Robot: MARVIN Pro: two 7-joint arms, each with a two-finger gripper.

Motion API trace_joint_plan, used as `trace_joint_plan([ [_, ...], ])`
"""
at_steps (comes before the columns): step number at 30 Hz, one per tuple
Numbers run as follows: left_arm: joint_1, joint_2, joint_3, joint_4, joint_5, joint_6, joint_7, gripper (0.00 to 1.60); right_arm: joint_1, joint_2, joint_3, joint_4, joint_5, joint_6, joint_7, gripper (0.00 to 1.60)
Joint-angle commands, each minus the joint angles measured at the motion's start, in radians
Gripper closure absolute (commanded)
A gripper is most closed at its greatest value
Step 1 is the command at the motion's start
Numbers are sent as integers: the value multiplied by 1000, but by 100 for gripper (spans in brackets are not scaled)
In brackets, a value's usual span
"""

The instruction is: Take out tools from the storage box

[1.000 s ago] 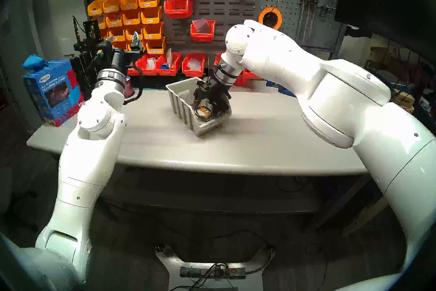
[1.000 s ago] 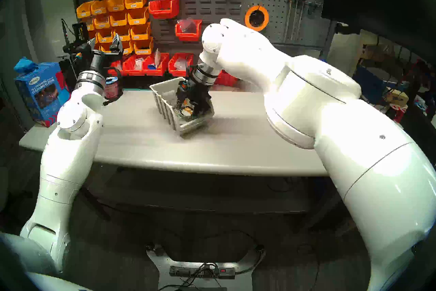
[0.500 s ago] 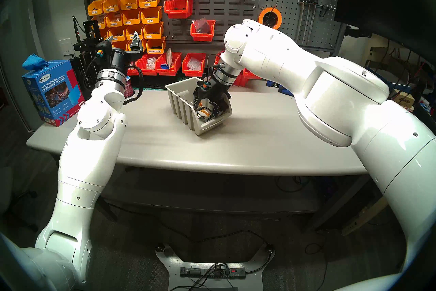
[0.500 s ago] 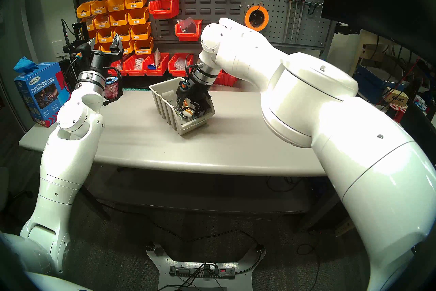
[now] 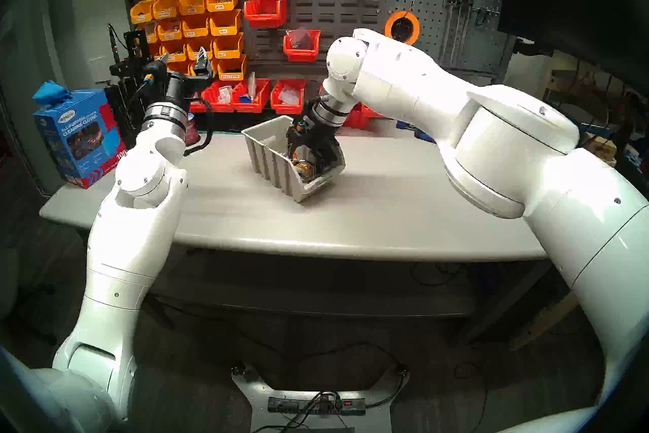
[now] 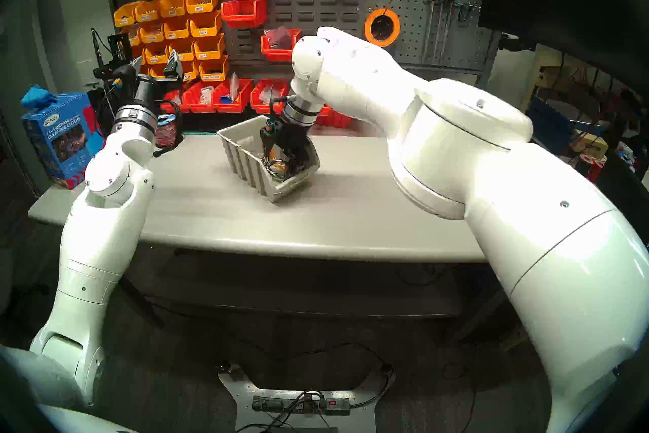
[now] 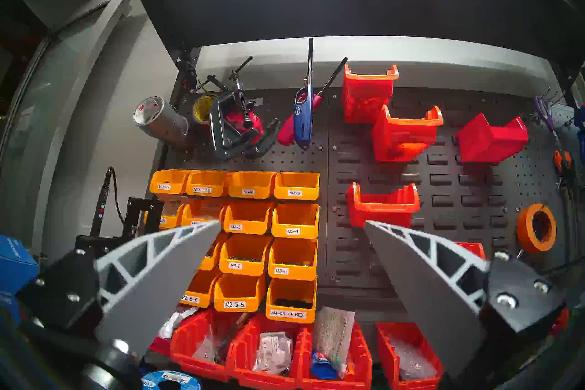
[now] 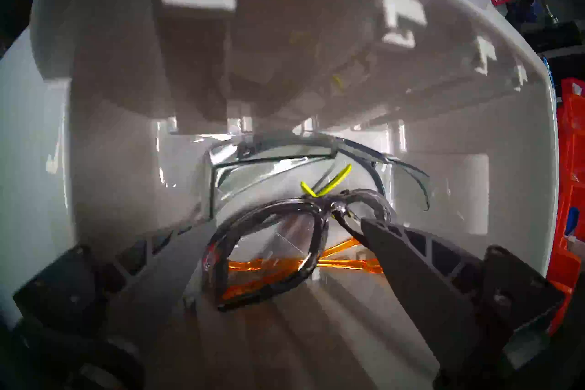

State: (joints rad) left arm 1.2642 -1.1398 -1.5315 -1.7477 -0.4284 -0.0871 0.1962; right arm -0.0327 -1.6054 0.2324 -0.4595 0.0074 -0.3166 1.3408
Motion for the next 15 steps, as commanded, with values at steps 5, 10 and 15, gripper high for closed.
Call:
trace_joint_plan([
  [5,-16,2,-4,-8,2,-4,1,0,-29,45,-40,-121,-8,90,90,42],
  [10,-16,2,-4,-8,2,-4,1,0,-30,78,-60,-205,-16,136,104,41],
  [15,-16,2,-4,-8,3,-4,1,0,-36,96,-63,-256,-16,163,103,88],
])
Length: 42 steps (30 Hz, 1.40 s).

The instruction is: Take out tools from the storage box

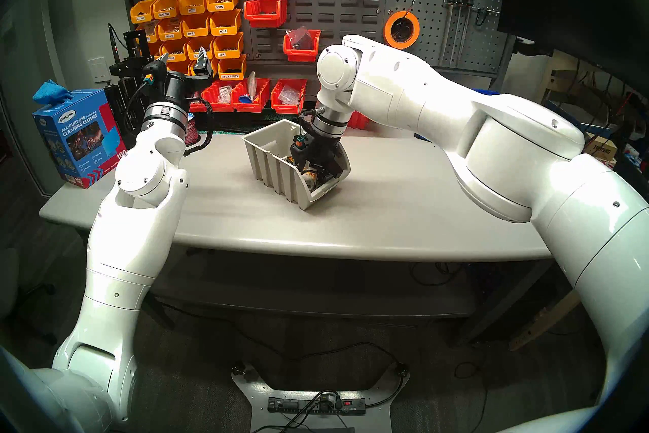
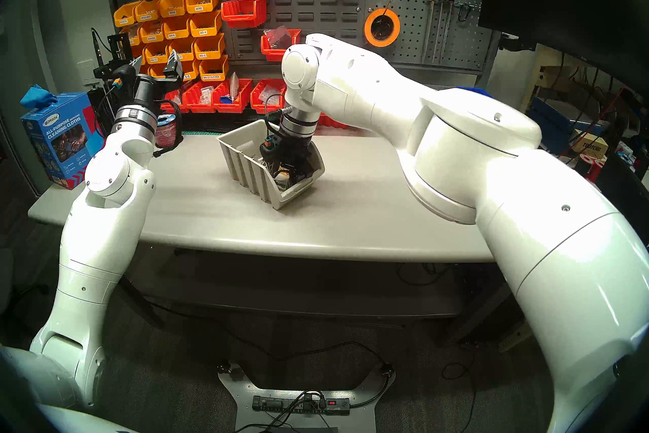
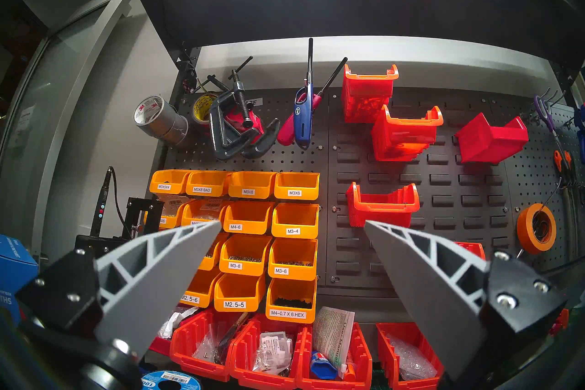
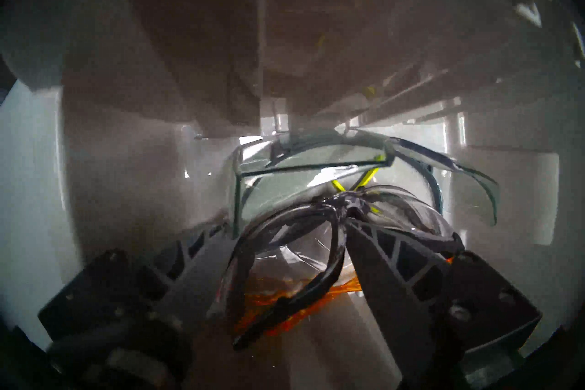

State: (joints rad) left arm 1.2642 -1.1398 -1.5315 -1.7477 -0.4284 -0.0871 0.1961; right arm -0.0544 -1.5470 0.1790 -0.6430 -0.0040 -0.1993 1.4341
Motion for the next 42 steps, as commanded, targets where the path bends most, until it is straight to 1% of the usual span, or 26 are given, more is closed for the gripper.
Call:
trace_joint_plan([
  [1,-16,2,-4,-8,3,-4,2,0,-15,42,-10,-80,-5,49,6,93],
  [2,-16,2,-4,-8,3,-4,2,0,-15,44,-10,-84,-6,51,4,119],
  [3,-16,2,-4,-8,3,-4,2,0,-15,47,-8,-91,-6,51,-4,160],
  [9,-16,2,-4,-8,3,-4,2,0,-9,51,1,-91,-10,38,-45,160],
  [13,-16,2,-4,-8,2,-4,1,0,15,44,14,-52,-14,6,-84,160],
  [15,-16,2,-4,-9,2,-4,1,0,35,42,26,-34,-20,-10,-116,160],
  [22,-15,2,-4,-9,2,-4,1,0,92,28,74,24,-6,-39,-142,160],
  [26,-15,2,-4,-9,2,-4,1,0,109,18,105,56,8,-56,-159,160],
  [29,-15,2,-4,-9,2,-4,1,0,117,13,112,71,7,-69,-171,160],
  [31,-15,2,-4,-9,2,-4,1,0,132,4,126,101,10,-85,-192,160],
  [38,-15,2,-4,-9,2,-4,1,0,174,14,148,142,14,-93,-214,160],
  [42,-15,2,-4,-9,2,-4,1,0,186,37,170,145,31,-84,-212,160],
])
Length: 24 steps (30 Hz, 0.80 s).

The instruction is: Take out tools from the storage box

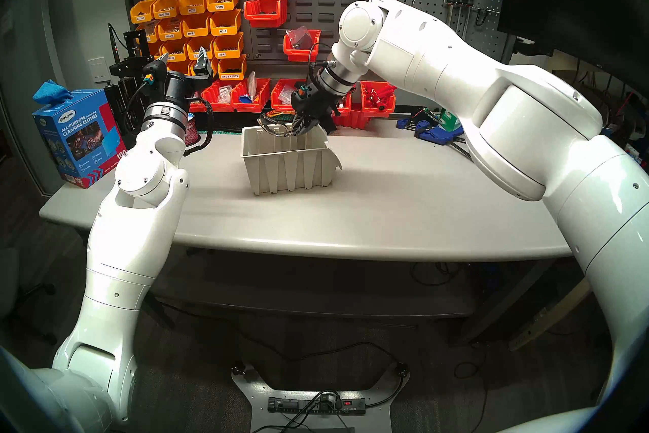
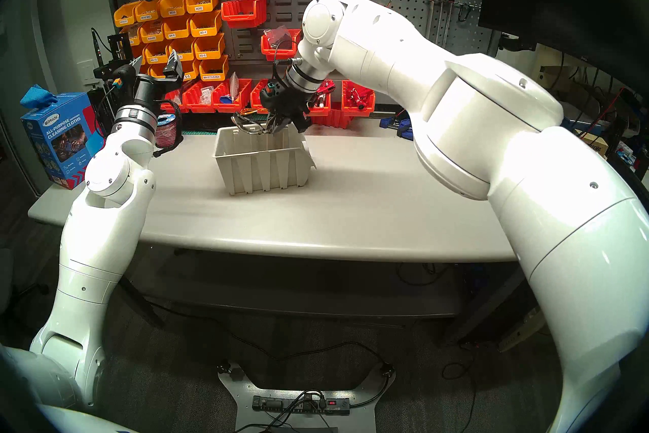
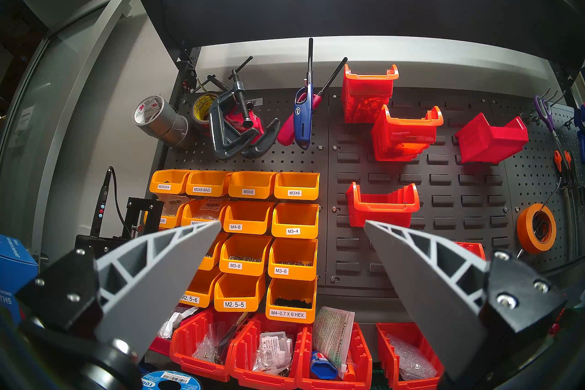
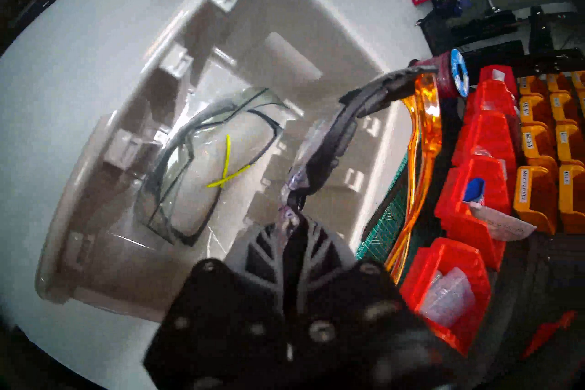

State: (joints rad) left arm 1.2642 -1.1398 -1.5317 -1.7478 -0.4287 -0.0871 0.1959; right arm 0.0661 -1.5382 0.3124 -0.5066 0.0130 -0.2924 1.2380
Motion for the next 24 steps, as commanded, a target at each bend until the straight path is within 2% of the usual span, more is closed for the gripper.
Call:
trace_joint_plan([
  [1,-15,2,-4,-9,2,-4,1,0,67,38,43,5,21,16,-11,160],
  [5,-15,2,-4,-9,2,-4,1,0,65,72,56,-17,39,36,17,160],
  [9,-15,2,-4,-9,2,-4,1,0,53,146,55,-64,49,91,78,160],
  [11,-15,2,-4,-9,2,-4,1,0,52,154,53,-60,48,100,90,160],
  [12,-15,2,-4,-9,2,-3,1,0,47,181,54,-73,52,123,115,160],
  [14,-15,2,-4,-9,2,-3,1,0,46,190,54,-75,52,129,125,160],
  [18,-14,2,-4,-9,1,-3,0,0,33,245,52,-100,57,171,165,160],
  [19,-14,2,-4,-9,1,-3,0,0,33,239,51,-76,49,181,180,160],
  [20,-14,2,-4,-9,1,-3,0,0,27,263,48,-97,52,190,186,160],
  [24,-13,2,-5,-9,1,-3,0,0,14,301,46,-77,49,226,217,160],
])
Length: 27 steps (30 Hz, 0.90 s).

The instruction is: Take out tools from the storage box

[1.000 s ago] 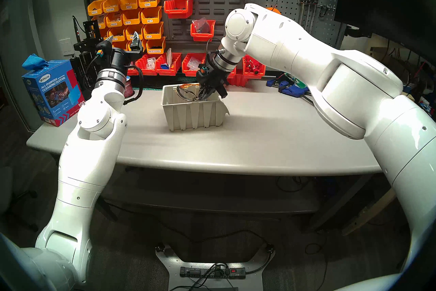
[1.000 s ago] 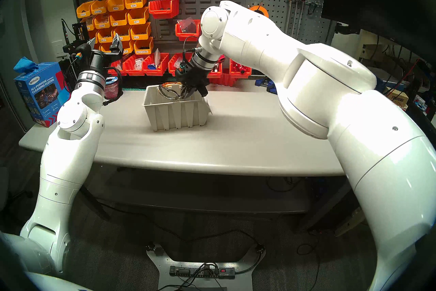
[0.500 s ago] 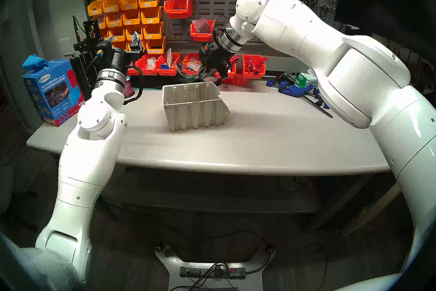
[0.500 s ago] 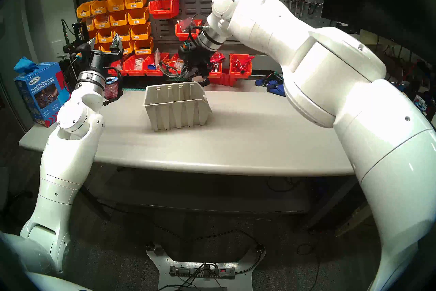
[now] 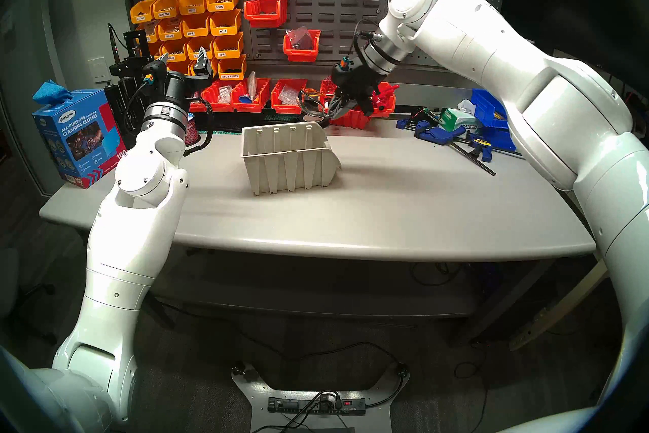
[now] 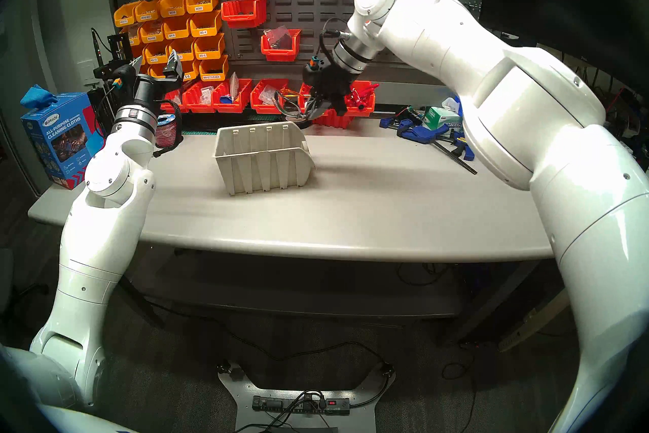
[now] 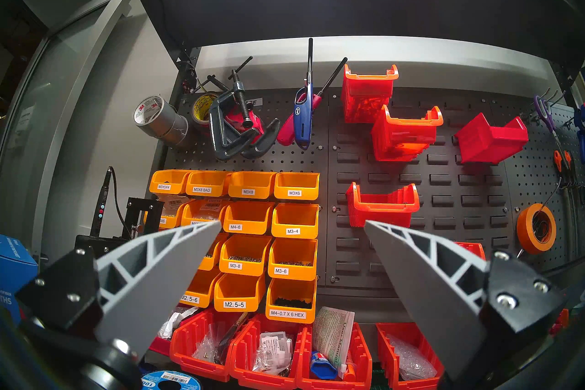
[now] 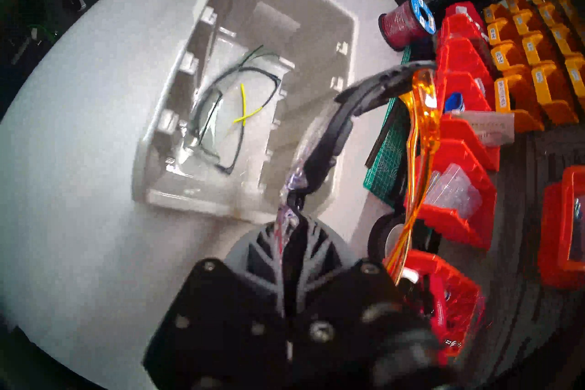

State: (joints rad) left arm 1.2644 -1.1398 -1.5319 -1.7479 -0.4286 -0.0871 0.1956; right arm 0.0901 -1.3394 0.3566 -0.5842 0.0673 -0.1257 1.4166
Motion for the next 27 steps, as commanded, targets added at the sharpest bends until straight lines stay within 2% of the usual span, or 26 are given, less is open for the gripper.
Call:
trace_joint_plan([
  [1,-14,2,-4,-9,1,-3,0,0,-14,117,-1,-1,-6,69,44,160],
  [2,-13,2,-4,-9,1,-3,0,0,-19,139,-1,-14,-3,79,50,160],
  [3,-13,2,-4,-9,1,-3,0,0,-18,119,0,27,-11,85,56,160],
  [4,-13,2,-4,-9,1,-3,0,0,-31,165,-2,4,-8,106,62,160],
  [12,-13,2,-4,-8,1,-3,0,0,-78,231,-6,11,-10,162,67,160],
  [14,-13,2,-4,-8,1,-3,0,0,-120,265,-7,-11,0,192,67,160],
  [20,-13,2,-4,-8,1,-3,0,0,-183,284,-14,-53,19,222,67,160],
  [25,-13,2,-5,-8,1,-3,0,0,-228,316,-22,-124,40,253,67,160],
  [26,-13,2,-5,-9,1,-3,0,0,-232,323,-22,-137,43,258,67,158],
  [27,-13,2,-5,-9,1,-3,0,0,-237,332,-22,-157,46,265,67,146],
])
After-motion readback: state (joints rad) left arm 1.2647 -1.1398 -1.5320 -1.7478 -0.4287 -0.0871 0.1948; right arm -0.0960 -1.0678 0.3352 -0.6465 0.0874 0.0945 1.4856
